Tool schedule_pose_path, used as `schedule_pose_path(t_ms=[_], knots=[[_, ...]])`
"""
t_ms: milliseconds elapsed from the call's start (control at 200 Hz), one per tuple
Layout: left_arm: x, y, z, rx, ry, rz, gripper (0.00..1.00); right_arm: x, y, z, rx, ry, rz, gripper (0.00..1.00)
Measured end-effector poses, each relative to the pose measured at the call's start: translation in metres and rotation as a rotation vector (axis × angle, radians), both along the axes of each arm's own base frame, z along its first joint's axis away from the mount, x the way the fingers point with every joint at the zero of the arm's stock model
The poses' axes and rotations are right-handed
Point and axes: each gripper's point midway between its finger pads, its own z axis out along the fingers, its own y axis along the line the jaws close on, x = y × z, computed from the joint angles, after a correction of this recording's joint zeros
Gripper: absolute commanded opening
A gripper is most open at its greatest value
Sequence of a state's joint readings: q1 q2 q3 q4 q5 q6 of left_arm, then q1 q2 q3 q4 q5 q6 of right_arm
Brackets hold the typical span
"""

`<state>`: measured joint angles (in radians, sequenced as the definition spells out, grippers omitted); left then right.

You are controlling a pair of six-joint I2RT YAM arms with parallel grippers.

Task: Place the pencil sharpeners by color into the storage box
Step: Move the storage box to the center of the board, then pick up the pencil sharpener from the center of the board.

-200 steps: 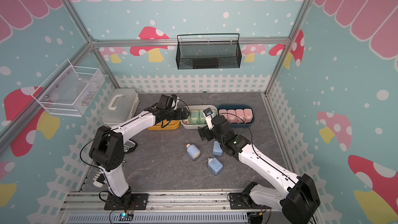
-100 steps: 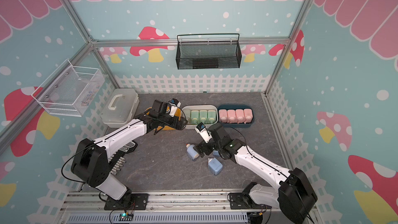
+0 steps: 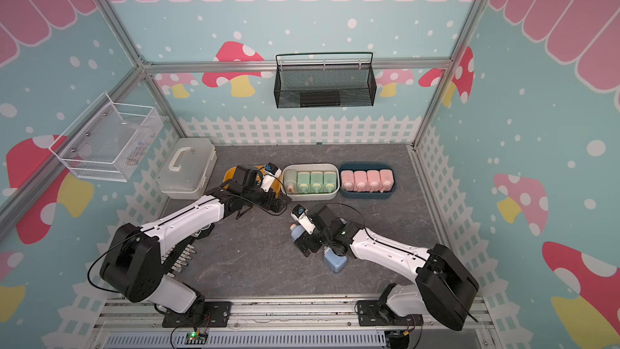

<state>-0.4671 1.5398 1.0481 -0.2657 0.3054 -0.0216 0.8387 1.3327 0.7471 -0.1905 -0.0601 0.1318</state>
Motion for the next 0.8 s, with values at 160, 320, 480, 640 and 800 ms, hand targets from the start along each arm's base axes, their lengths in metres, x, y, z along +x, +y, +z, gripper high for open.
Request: schedule_pose_path(t_ms=[160, 320, 480, 640, 800], knots=[[-0.004, 0.001, 0.006, -0.016, -0.041, -0.008, 0.99, 0.002, -0.008, -0.018, -0.073, 0.017, -0.024, 0.99], [-0.009, 0.002, 0.006, -0.022, -0.068, -0.019, 0.99, 0.007, -0.022, -0.023, -0.138, -0.001, -0.067, 0.99], [-0.018, 0.002, 0.002, -0.025, -0.085, -0.048, 0.99, 0.012, -0.035, -0.021, -0.190, -0.038, -0.110, 0.99], [-0.030, -0.003, 0.000, -0.029, -0.114, -0.105, 0.99, 0.020, -0.044, -0.018, -0.234, -0.077, -0.154, 0.99], [-0.043, -0.012, 0.002, -0.042, -0.159, -0.175, 0.99, 0.026, -0.050, -0.016, -0.258, -0.105, -0.182, 0.99]])
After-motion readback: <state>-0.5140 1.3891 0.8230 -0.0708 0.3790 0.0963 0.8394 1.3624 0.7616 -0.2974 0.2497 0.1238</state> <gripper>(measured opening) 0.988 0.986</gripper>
